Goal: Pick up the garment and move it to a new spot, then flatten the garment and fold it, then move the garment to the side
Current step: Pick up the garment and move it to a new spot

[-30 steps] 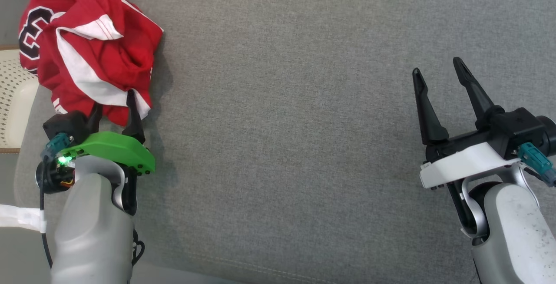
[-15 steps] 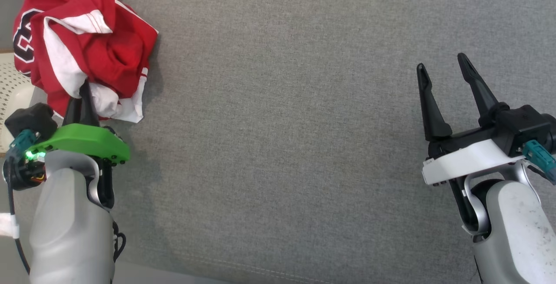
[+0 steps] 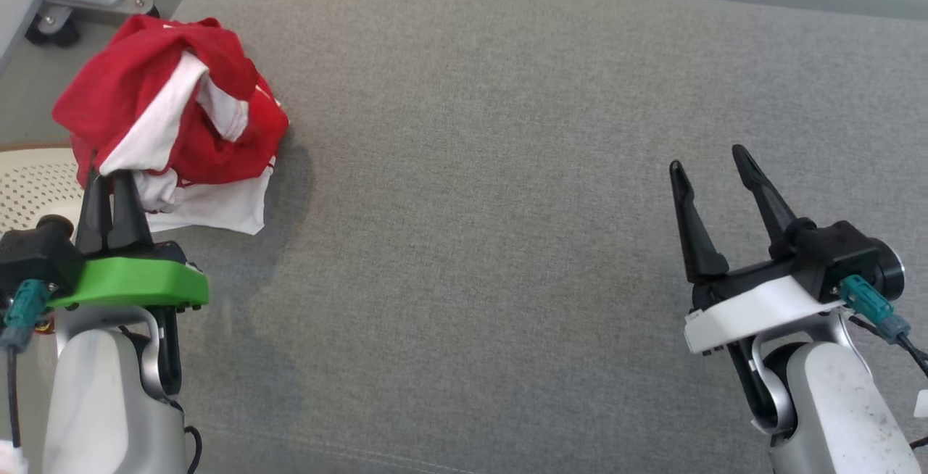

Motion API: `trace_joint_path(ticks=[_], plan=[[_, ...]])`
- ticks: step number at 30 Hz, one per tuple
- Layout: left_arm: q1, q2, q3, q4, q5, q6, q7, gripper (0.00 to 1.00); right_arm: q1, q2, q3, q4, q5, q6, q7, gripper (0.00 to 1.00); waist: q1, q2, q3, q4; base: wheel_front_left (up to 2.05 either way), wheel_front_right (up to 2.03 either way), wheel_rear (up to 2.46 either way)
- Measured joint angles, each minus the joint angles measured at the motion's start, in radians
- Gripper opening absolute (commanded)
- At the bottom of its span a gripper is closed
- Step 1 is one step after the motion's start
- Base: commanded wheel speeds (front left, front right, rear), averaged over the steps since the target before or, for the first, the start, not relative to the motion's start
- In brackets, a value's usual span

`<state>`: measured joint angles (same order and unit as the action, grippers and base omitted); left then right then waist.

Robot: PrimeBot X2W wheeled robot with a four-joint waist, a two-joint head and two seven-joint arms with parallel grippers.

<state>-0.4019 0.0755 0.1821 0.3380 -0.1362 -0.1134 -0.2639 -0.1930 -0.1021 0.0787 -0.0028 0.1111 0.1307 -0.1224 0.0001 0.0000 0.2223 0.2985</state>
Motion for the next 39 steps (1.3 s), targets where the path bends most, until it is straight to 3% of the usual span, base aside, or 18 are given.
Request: trace_joint_path(ticks=[10,16,27,36,37,38,39], plan=[[0.081,-0.016,-0.127,-0.144,0.02,-0.005,0.0,0.0,0.02,0.011,0.025,0.007,0.01,0.0,-0.011,1.0,0.0,0.0,-0.066,-0.065,0.0,0.0,0.0],[0.069,-0.021,-0.279,-0.162,0.007,-0.011,0.023,0.0,0.015,0.017,0.03,0.004,0.011,0.0,-0.017,1.0,0.0,0.0,-0.06,-0.149,0.0,0.0,0.0],[-0.075,-0.027,-0.572,-0.085,-0.043,-0.015,0.05,0.0,-0.018,0.036,0.006,0.023,0.03,0.0,-0.065,1.0,0.0,0.0,0.006,-0.355,0.0,0.0,0.0],[-0.123,-0.029,-0.75,0.096,-0.081,-0.016,0.095,0.0,-0.02,0.049,-0.007,0.068,0.064,0.0,-0.109,1.0,0.0,0.0001,0.095,-0.511,0.0,0.0,0.0],[-0.125,-0.029,-0.761,0.111,-0.086,-0.016,0.095,0.44,-0.021,0.05,-0.008,0.072,0.065,0.0,-0.11,1.0,0.0,0.0001,0.105,-0.52,0.0,0.0,0.0],[-0.128,-0.028,-0.769,0.127,-0.088,-0.016,0.094,0.99,-0.023,0.05,-0.01,0.075,0.065,0.0,-0.114,1.0,0.0,0.0,0.117,-0.528,0.0,0.0,0.0],[-0.131,-0.028,-0.777,0.139,-0.089,-0.016,0.089,1.0,-0.026,0.05,-0.009,0.077,0.068,0.0,-0.118,1.0,0.0,0.0,0.129,-0.534,0.0,0.0,0.0]])
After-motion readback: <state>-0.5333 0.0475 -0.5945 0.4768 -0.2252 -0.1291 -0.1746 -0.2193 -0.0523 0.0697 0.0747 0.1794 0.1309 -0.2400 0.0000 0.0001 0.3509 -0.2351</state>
